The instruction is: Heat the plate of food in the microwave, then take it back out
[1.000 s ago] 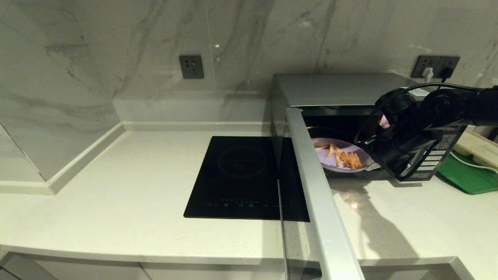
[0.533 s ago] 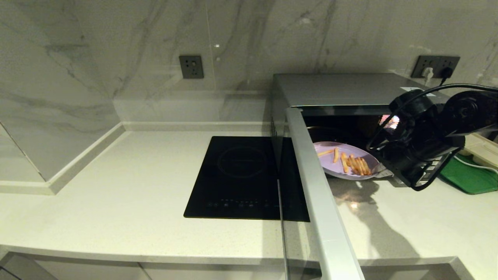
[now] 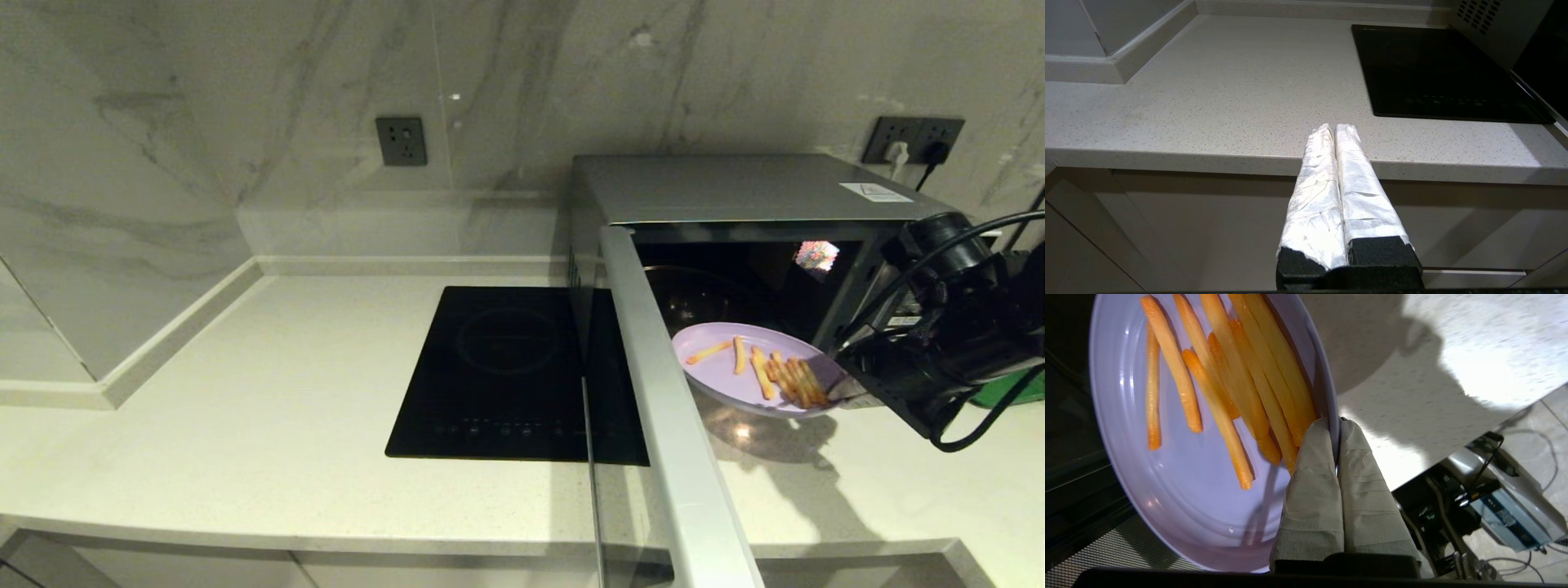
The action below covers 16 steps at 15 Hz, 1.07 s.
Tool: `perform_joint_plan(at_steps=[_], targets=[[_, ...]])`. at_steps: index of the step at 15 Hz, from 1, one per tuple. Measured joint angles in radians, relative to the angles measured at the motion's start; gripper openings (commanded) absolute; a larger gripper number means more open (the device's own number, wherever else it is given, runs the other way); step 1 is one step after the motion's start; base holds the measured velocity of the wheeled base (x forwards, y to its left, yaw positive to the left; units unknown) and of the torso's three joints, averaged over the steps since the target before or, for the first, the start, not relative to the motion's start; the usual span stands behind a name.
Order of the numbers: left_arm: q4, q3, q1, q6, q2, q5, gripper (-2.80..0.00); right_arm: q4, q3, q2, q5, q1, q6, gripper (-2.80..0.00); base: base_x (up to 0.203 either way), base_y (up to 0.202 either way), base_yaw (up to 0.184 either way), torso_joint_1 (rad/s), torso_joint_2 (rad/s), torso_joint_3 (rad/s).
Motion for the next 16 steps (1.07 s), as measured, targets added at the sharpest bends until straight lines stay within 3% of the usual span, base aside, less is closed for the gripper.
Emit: perform_joint_plan(at_steps=[4,9,12,16], targets=[[0.0,0.0,0.0,0.0,0.0,0.0,-2.8,-0.119,0.149,-0.107,0.01,-0.048,-0.071,-2.8,0.0,0.0,0.0,0.0,0.0,0.0],[0.0,0.0,0.0,0.0,0.0,0.0,-2.8,-0.317,0.361,-0.216,0.108,-0.135,-0.162,-2.8,0.0,0.0,0.0,0.0,0.0,0.0],[0.0,0.0,0.0,0.0,0.0,0.0,-2.8,-0.354,0.422,-0.235,0.158,-0.263,-0.228,-2.8,0.0,0.0,0.0,0.0,0.0,0.0],[0.0,0.0,0.0,0.0,0.0,0.0,-2.8,-0.371,0.456,-0.232,0.251,-0.498,-0.348,-2.8,0.0,0.0,0.0,0.0,0.0,0.0]])
